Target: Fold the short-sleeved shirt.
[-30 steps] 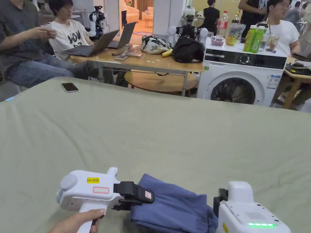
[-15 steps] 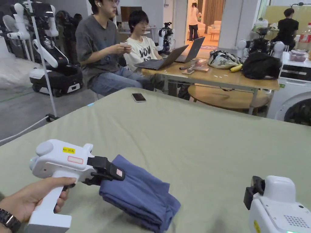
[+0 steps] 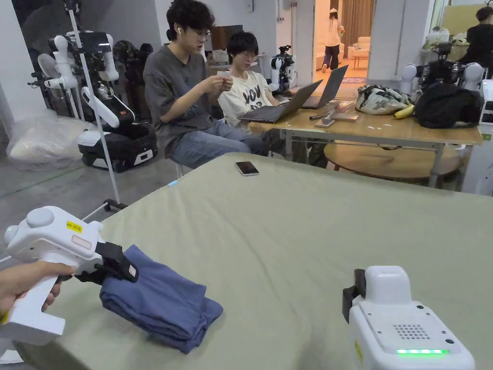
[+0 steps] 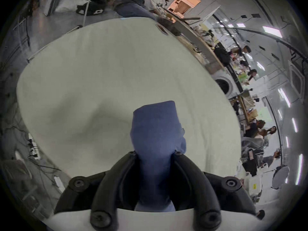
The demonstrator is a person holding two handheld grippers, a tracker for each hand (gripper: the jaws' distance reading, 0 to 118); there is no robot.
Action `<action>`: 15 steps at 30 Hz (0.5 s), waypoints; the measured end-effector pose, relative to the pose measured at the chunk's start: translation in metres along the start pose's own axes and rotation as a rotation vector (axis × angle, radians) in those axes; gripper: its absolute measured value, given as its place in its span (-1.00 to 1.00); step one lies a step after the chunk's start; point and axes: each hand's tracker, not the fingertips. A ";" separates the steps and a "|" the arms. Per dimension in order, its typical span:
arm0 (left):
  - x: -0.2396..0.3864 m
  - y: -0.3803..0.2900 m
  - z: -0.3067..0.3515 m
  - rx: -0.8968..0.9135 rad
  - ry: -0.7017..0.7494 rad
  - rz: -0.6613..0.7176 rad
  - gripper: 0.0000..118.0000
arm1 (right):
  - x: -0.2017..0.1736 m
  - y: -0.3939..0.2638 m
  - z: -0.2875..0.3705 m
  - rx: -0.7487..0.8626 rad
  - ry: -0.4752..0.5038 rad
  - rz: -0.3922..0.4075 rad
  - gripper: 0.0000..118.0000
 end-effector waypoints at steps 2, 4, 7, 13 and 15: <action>-0.003 -0.001 -0.005 0.001 0.023 0.008 -0.66 | -0.005 -0.001 -0.001 -0.003 0.013 0.010 -1.00; -0.006 -0.005 -0.010 -0.016 0.036 0.016 -0.58 | -0.009 -0.002 -0.002 -0.009 0.024 0.019 -1.00; 0.002 -0.010 -0.019 -0.025 0.143 -0.009 0.01 | -0.010 -0.003 -0.003 -0.018 0.026 0.025 -1.00; -0.009 0.006 -0.001 0.083 0.391 -0.105 0.03 | -0.005 -0.005 0.000 -0.023 0.020 0.038 -1.00; -0.005 0.004 0.005 0.158 0.266 -0.057 0.03 | -0.001 -0.005 0.002 -0.022 0.012 0.030 -1.00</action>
